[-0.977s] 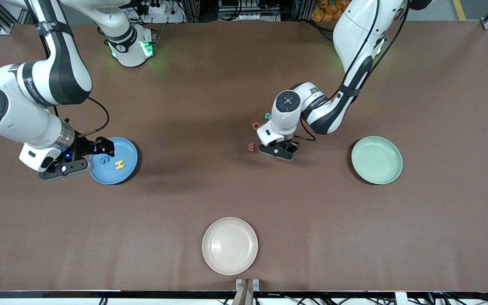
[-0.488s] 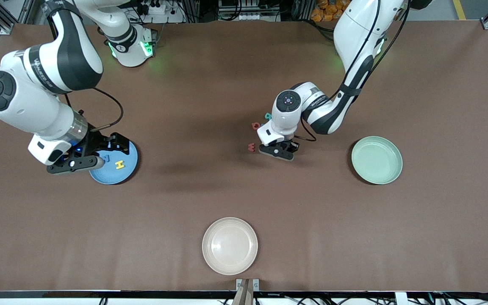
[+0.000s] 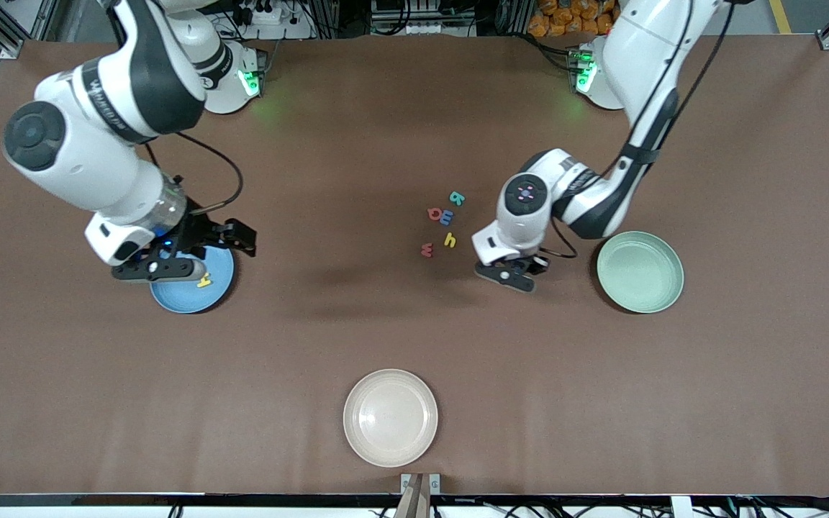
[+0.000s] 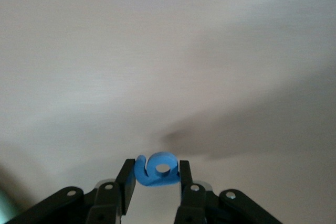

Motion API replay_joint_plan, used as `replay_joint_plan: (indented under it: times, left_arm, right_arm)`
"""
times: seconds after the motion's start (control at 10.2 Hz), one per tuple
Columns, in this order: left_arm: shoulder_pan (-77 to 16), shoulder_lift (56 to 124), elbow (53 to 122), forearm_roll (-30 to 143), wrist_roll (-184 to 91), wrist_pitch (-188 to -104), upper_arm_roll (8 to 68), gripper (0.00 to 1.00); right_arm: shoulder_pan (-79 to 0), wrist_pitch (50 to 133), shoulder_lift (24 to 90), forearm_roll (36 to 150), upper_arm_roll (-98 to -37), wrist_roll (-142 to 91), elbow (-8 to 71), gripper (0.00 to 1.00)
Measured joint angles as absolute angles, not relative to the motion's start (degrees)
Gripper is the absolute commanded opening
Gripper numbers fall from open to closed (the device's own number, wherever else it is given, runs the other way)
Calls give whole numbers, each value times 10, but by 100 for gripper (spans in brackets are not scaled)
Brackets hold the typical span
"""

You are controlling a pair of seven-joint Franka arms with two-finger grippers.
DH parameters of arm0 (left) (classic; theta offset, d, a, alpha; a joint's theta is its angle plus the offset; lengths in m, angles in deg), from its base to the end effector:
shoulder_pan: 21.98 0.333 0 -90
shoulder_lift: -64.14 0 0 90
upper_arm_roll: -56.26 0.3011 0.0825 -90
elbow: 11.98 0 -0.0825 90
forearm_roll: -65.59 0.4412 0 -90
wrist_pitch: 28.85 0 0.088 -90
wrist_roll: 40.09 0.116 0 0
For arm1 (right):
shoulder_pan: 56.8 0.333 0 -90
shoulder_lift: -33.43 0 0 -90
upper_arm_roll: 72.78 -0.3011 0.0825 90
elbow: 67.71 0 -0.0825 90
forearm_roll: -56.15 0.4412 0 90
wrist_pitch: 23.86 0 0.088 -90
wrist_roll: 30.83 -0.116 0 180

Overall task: Sort uppercase to blue plate, lowercase to green plate
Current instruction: 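Carry the blue 6 to the green plate while the right gripper returns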

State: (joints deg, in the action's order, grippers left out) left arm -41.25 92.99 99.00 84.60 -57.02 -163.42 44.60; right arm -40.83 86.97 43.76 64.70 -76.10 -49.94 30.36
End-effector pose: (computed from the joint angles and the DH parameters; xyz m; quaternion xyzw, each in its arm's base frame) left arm 0.5558 -0.3267 0.1560 -0.9704 0.2303 0.0067 0.0731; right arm 0.6319 0.2315 0.4424 -0.9966 0.0240 0.0048 0.0782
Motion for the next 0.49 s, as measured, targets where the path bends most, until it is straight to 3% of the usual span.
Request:
replay_joint_plan:
  times: [0.29,0.49]
  left_arm:
    - [-327,877,991,846,-429,-1570,448,9]
    - [-266,861,993,846,-347,-1555,449,10]
  right_arm:
    - [-311,894,445,648,-763,-614,305,100]
    - [-232,955,477,648,-765,-653,312,100]
